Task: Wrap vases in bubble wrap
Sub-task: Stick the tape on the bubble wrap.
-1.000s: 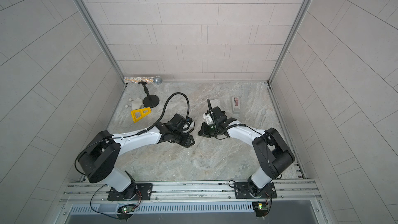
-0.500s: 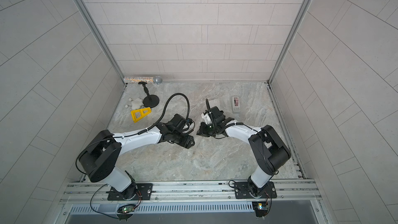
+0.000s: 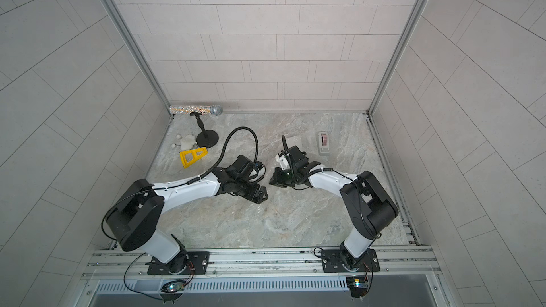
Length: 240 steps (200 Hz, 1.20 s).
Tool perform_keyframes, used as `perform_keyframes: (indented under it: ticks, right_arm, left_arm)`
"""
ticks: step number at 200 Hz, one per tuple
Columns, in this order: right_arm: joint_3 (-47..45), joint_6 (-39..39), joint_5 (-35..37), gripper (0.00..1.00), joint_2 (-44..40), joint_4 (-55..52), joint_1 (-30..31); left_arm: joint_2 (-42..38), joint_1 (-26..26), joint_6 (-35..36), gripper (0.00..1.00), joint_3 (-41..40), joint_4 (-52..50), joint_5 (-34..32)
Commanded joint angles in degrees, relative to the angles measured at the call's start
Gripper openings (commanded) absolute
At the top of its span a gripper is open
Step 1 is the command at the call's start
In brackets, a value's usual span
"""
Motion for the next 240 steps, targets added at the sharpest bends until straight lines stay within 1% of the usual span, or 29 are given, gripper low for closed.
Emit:
perform_keyframes:
  ticks: [1,10,39,65,95,116,142,164,205,240]
  right_arm:
    - [-0.3,-0.2,2.8,0.0,1.1,-1.0,0.2]
    - [-0.3,-0.1,2.7,0.0,1.1,-0.8,0.2]
    - [-0.4,0.4,2.5,0.0,0.9,-0.2,0.2]
    - [-0.5,0.6,2.2,0.0,0.9,0.1,0.2]
    - [-0.6,1.2,1.8,0.0,1.1,0.8,0.2]
    - [-0.6,1.1,2.0,0.0,1.1,0.7,0.2]
    - [-0.6,1.1,1.9,0.0,1.2,0.7,0.3]
    - [-0.5,1.2,1.8,0.0,1.2,0.9,0.3]
    - [-0.4,1.3,1.8,0.0,1.4,1.2,0.4]
    - [-0.3,1.2,1.8,0.0,1.5,1.2,0.3]
  left_arm:
    - [-3.3,0.3,0.2,0.89,1.5,1.9,-1.4]
    - [-4.1,0.3,0.3,0.89,1.0,3.4,-1.4]
    - [-6.2,0.7,-0.1,0.9,-0.1,6.1,-4.3]
    - [-6.3,1.3,-1.6,0.91,0.2,7.8,-5.8]
    - [-5.5,1.6,-2.5,0.91,0.3,11.8,-4.8]
    - [-4.4,1.6,-3.2,0.91,0.0,15.8,-2.4]
    - [-2.4,1.6,-3.4,0.91,0.2,18.4,-0.7]
    - [-0.5,1.7,-3.2,0.91,0.7,18.5,-0.7]
    - [0.6,2.3,-4.4,0.9,-0.3,19.4,-3.6]
    - [-2.0,5.1,-6.2,0.88,-3.4,21.2,-4.6]
